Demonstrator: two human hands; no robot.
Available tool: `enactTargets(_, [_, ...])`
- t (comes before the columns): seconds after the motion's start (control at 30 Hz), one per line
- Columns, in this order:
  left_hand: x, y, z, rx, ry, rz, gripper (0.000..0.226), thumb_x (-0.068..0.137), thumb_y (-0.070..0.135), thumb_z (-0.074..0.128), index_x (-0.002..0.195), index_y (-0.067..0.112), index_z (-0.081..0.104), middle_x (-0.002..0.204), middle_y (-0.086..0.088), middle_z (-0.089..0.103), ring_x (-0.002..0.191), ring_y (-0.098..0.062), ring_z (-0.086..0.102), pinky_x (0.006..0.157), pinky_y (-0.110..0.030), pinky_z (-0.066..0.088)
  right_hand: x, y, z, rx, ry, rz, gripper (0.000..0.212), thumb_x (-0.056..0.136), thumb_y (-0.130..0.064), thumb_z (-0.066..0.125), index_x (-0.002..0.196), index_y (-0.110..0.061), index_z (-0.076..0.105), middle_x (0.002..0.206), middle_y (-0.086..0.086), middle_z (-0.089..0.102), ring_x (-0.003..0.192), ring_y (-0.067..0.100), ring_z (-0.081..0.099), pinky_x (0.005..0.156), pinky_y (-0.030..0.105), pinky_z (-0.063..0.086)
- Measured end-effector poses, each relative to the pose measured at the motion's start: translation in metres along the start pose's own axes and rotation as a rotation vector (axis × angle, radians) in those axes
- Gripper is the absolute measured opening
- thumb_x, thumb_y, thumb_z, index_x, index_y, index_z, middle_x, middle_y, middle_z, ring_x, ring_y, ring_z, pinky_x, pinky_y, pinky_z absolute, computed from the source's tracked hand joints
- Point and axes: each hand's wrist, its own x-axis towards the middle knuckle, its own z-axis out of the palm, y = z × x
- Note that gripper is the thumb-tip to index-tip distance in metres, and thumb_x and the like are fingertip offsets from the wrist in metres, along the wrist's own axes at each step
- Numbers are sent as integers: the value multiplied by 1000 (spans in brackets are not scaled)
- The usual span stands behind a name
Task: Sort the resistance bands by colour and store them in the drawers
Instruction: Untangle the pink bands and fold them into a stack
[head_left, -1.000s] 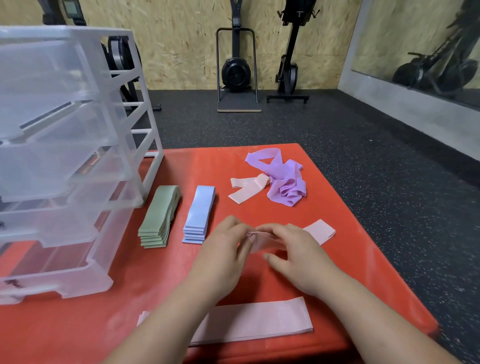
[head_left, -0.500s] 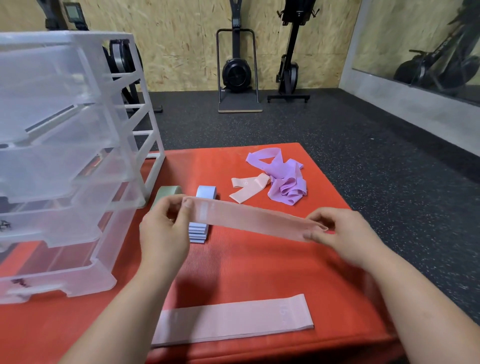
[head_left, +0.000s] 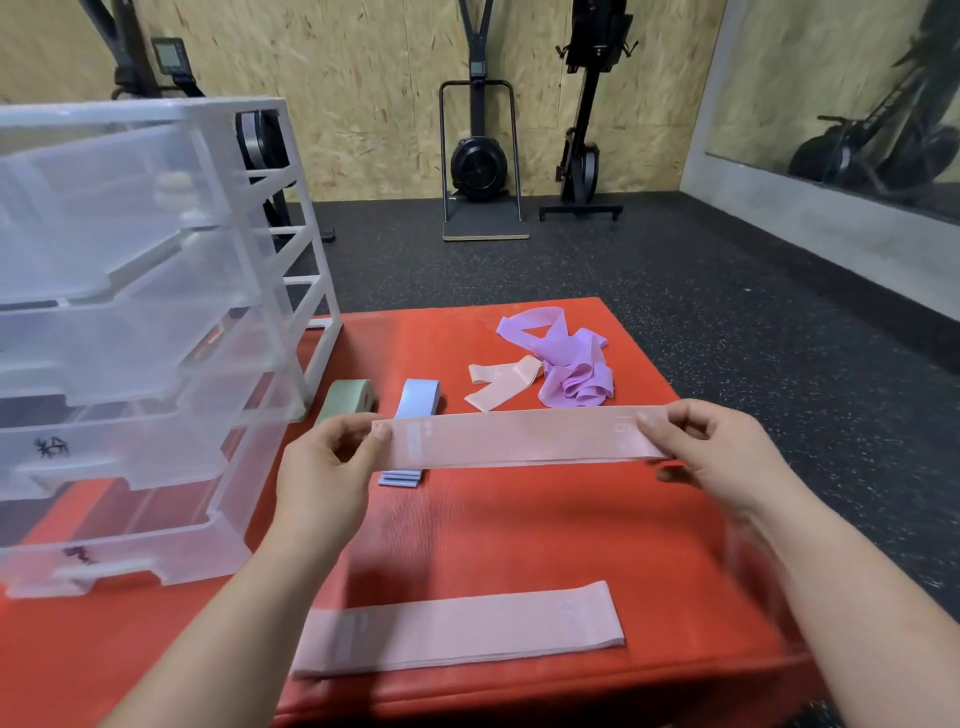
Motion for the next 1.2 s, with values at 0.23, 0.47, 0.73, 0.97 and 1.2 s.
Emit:
enactTargets(0.23, [-15,-7,-28,101,-30,-3,6,92,26,81,88,27,77,82,12,77,80,-12,74,80,-40,61,-22,1,5,118,-126,134,12,90,-16,78,98,-7,77,87,7,70,76,14,63,67,22,60])
enactTargets(0.47, [-39,-15,-56,234,-130,15,11,91,25,81,92,32,72,74,5,73,71,-11,68,68,-31,50,-52,7,4,-10,-153,167,22,87,-9,81,108,-11,74,91,13,77,75,16,66,64,27,57])
enactTargets(0.73, [-66,-12,-78,482,-148,204,19,88,28,79,101,35,67,78,17,70,74,-2,63,66,-29,53,-79,14,18,-227,-103,5,26,85,-8,84,106,-14,68,71,12,73,61,21,62,63,37,50])
enactTargets(0.97, [-76,-24,-92,720,-256,255,23,86,30,75,107,34,66,82,15,69,86,-15,61,71,-37,54,-90,28,27,-652,-162,-97,30,79,-25,87,97,-33,65,69,-10,73,57,3,61,66,33,47])
enactTargets(1.2, [-81,-39,-87,961,-288,412,24,79,30,76,102,29,70,81,7,70,82,-24,63,65,-34,48,-100,42,40,-788,-171,-140,30,78,-26,84,97,-36,63,70,-20,69,68,1,61,65,26,44])
